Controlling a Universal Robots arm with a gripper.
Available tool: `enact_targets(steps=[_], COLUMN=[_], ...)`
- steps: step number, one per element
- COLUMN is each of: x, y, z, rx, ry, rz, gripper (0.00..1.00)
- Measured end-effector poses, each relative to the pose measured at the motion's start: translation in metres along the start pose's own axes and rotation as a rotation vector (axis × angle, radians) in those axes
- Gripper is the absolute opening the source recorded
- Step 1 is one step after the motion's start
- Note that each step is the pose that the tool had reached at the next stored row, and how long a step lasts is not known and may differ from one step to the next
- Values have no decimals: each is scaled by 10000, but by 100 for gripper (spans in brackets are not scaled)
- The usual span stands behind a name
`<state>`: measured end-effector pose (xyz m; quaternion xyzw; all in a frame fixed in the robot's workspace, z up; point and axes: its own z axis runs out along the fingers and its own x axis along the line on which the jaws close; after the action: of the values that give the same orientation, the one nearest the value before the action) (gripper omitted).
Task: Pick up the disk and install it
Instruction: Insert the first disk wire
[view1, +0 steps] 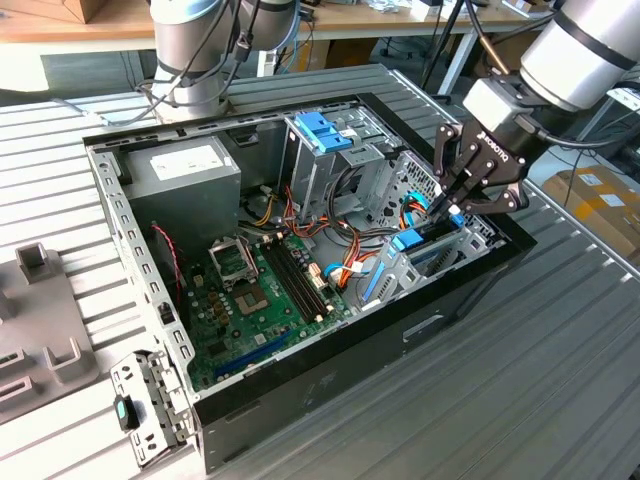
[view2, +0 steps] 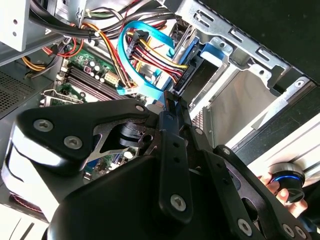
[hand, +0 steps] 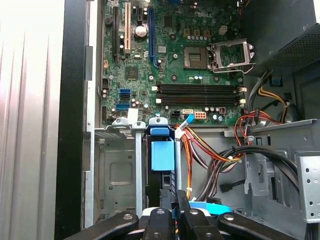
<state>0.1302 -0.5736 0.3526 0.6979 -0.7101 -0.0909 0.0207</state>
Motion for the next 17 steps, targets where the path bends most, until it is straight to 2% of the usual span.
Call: enact_targets(steps=[17], x=[16], y=[2], z=[72], rx=[0], ry=[4], rz=[0], gripper=[16])
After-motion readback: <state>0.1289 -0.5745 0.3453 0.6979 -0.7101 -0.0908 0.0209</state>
